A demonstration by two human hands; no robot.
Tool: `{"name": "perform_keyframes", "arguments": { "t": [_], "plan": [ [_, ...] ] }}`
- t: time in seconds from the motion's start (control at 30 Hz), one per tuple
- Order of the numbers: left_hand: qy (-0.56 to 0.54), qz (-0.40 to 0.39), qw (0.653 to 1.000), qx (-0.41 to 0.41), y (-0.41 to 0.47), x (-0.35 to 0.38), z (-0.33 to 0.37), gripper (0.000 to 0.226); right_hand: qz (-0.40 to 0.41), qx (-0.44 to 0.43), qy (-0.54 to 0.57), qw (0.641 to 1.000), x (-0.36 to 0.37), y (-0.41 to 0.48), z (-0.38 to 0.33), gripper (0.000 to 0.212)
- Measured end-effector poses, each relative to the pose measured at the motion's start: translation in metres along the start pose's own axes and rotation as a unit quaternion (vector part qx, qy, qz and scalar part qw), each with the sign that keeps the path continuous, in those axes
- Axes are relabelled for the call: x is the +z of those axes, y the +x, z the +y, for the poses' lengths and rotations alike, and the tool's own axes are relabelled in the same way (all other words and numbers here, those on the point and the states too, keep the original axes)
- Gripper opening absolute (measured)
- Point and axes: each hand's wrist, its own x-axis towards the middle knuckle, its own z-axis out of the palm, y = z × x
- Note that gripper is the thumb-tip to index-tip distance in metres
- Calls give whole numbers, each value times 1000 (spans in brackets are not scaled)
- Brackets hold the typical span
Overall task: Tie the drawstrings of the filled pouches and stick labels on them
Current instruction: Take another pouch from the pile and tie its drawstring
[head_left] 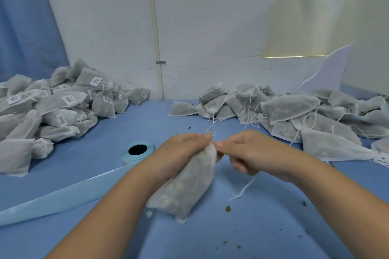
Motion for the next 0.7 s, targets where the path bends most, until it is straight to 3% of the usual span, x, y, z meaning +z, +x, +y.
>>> {"name": "perform_keyframes", "arguments": {
  "t": [0.1,0.23,0.33,0.57,0.7],
  "plan": [
    [17,31,999,12,-4,-4,-1,39,28,1,-17,999,-14,-2,-1,25],
    [97,-11,995,26,-7,-3,5,12,50,-37,-36,997,-24,-5,-7,14],
    [129,-16,991,41,-8,4,15,20,77,-74,-24,994,-25,-7,-13,10],
    [-82,-39,995,45,-13,10,31,16,203,-152,2,967,-23,-10,-24,13],
    [-149,-64,986,37,-14,4,31,20,258,-167,41,951,-21,-9,-26,18]
  ]
}}
